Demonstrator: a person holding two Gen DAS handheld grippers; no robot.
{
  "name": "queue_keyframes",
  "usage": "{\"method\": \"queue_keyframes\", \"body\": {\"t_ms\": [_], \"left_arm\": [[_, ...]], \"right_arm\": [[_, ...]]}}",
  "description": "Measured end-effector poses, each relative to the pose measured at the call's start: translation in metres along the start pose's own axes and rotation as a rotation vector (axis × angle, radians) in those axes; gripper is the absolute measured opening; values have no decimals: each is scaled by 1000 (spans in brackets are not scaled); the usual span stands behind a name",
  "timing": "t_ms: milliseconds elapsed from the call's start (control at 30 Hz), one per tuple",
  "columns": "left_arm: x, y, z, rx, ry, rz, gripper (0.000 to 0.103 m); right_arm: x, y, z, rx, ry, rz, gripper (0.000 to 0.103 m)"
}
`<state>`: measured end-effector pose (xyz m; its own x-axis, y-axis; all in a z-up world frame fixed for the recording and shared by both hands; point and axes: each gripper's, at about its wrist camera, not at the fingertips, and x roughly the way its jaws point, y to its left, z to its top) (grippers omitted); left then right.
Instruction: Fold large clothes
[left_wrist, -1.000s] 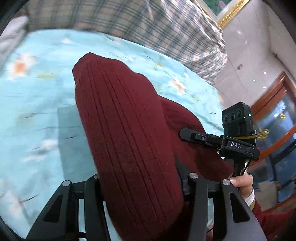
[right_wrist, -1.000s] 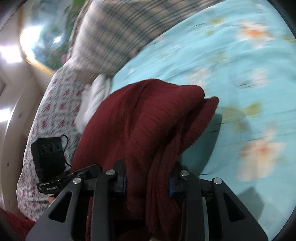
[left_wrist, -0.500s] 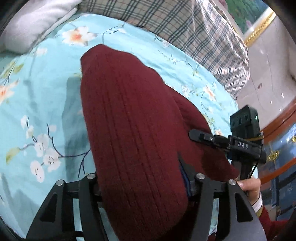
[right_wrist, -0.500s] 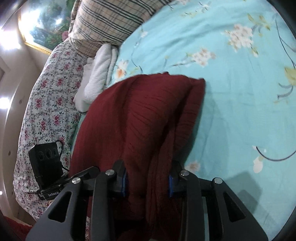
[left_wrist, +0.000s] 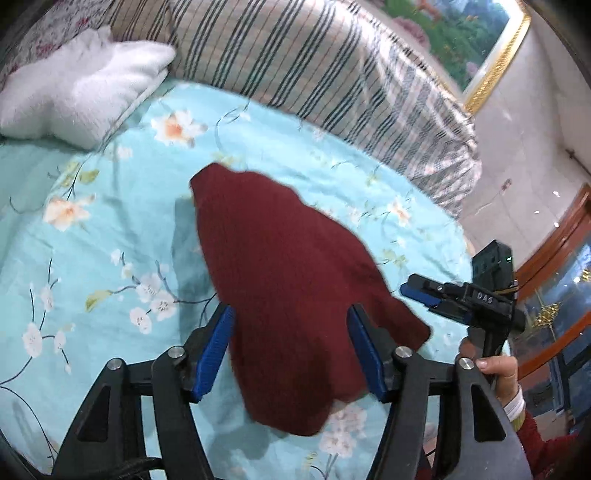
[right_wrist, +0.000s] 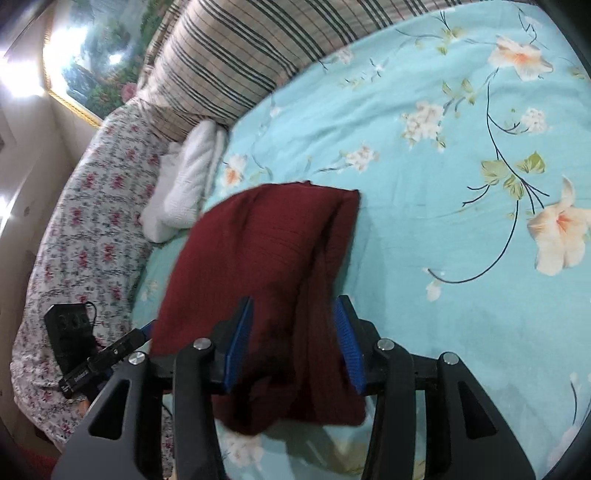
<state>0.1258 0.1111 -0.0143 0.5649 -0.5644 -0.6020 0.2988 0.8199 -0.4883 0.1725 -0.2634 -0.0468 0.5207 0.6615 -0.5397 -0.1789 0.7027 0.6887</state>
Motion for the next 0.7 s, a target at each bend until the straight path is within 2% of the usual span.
{"method": "queue_keyframes", "body": {"t_ms": [133,333,433,500,533,633,700], "left_arm": [[3,-13,3,56,4,7,54],[18,-32,3,75,11,-10,51],[25,-31,5,102,32,-49,51],[35,-29,5,113,58,-42,51],[39,-31,4,120,74,-38,50],[44,-44,1,187,102,-11,50],[51,-52,-4,220,123,8,49]], "right_arm": [[17,12,-2,-16,39,21,47],[42,11,-10,-20,95,-24,47],[48,11,-10,-15,106,-8,46],[49,15,-9,-35,110,-21,25],[46,17,-7,-44,102,-18,19],[24,23,-1,-67,35,1,17],[12,22,1,-97,7,-30,17]]}}
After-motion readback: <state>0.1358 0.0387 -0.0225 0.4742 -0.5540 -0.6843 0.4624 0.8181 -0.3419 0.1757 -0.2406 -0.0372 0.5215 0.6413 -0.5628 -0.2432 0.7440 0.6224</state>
